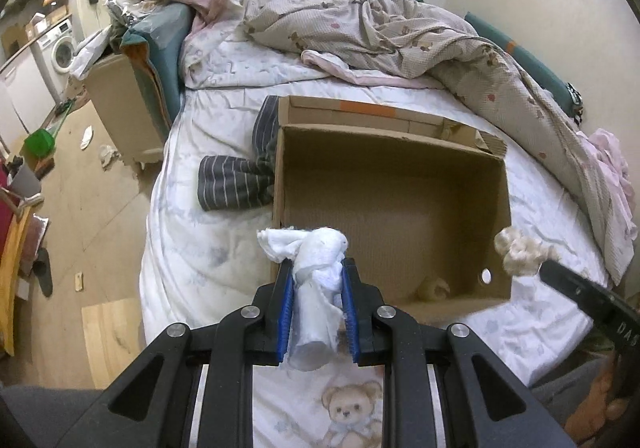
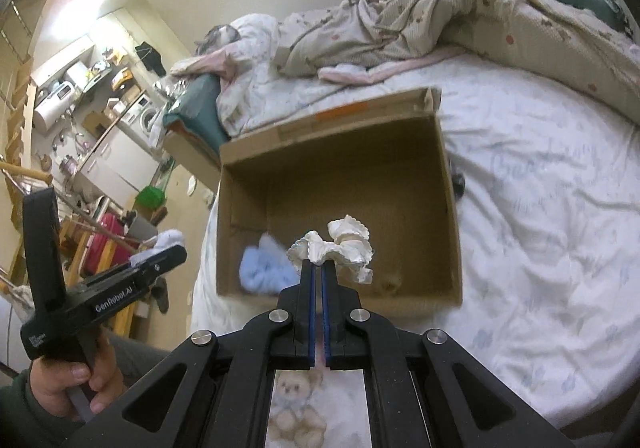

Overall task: Organize soft objects
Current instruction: 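Carry the sock and cloth over the box with both grippers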

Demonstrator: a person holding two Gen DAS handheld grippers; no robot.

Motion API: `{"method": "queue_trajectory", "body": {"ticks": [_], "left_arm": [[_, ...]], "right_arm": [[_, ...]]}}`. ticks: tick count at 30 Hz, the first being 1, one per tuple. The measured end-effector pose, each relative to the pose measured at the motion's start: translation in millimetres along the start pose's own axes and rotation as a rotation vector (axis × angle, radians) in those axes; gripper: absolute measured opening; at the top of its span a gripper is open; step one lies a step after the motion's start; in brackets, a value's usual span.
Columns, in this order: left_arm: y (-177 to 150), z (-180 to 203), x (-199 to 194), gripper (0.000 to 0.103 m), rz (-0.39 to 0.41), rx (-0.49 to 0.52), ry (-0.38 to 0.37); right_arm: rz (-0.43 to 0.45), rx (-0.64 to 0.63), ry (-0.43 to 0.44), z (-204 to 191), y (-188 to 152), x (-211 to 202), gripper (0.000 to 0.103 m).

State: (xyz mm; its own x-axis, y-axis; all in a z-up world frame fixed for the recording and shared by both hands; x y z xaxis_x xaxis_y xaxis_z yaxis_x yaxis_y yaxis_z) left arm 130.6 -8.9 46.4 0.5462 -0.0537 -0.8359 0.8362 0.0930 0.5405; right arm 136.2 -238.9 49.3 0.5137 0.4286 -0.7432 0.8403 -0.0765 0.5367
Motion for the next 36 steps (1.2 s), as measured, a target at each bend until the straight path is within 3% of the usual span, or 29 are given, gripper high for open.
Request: {"method": "queue_trajectory", "body": {"ticks": [7,18,36], "left_arm": [[13.6,3.6,34.4,0.02,-0.036,0.007,0.013],[12.5,17.6,88.2,0.02,-0.068,0.036,-0.006],[7.9,25.6,103.9,0.023,-0.075,0.061,-0.038]], "right_arm": [[-0.014,-0.001,-0.039,13.4,21.5,32.6,0.004],[-0.105,0.035,-0.069,36.5,8.0,83.1,0.004],[-0.178,0.055,-0.075,40.6,-3.4,104.8,0.005]]}}
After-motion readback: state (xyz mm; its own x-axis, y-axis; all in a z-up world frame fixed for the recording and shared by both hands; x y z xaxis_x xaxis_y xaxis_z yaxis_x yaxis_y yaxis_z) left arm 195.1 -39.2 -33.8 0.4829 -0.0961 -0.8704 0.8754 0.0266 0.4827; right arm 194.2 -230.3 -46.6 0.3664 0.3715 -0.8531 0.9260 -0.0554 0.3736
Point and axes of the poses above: each gripper's, at about its wrist camera, not at the fingertips, and x roughly the way its jaws point, z to its right, y to its top, the point moved 1 cm from there along x, roughly the way its jaws point
